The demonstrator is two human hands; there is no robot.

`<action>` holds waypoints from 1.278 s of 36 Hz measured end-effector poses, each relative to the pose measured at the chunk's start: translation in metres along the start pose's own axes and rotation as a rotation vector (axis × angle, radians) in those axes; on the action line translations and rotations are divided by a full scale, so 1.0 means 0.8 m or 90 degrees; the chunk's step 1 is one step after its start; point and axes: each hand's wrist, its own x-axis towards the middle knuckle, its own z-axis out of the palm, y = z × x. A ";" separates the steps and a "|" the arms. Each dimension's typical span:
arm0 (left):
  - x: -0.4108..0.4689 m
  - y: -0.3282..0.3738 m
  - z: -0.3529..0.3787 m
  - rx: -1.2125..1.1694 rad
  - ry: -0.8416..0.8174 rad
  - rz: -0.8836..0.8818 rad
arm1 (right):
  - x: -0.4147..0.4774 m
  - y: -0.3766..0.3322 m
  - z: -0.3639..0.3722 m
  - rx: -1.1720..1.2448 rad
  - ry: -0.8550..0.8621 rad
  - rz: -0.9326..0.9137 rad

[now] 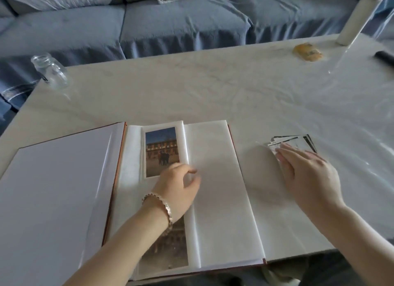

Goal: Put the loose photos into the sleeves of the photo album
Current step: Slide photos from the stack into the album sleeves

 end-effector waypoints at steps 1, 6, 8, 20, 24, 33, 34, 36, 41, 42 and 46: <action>-0.001 0.014 0.001 -0.100 -0.038 -0.018 | -0.001 -0.008 0.000 0.036 0.020 -0.036; 0.002 0.056 0.012 -0.492 -0.220 -0.092 | -0.010 -0.053 0.006 0.142 0.052 -0.177; 0.004 0.059 0.023 -0.545 -0.231 -0.112 | -0.014 -0.070 0.008 0.176 0.046 -0.208; 0.028 0.019 0.020 -0.097 0.070 -0.089 | -0.027 -0.065 0.042 0.196 -0.183 0.010; 0.029 0.006 0.000 0.039 0.008 -0.043 | -0.019 -0.060 0.055 0.192 -0.264 0.077; 0.060 -0.032 -0.046 -0.034 0.295 -0.130 | -0.001 -0.082 0.093 0.145 -0.393 -0.013; 0.063 -0.033 -0.049 -0.042 0.314 -0.121 | 0.001 -0.084 0.096 0.123 -0.406 -0.021; 0.067 -0.033 -0.053 -0.050 0.343 -0.116 | 0.007 -0.085 0.105 0.094 -0.423 0.004; 0.073 -0.034 -0.054 -0.064 0.344 -0.135 | 0.029 -0.096 0.120 0.086 -0.413 0.108; 0.073 -0.034 -0.054 -0.066 0.342 -0.137 | 0.032 -0.098 0.122 0.084 -0.414 0.126; 0.074 -0.032 -0.053 -0.061 0.304 -0.142 | 0.036 -0.100 0.128 0.091 -0.391 0.157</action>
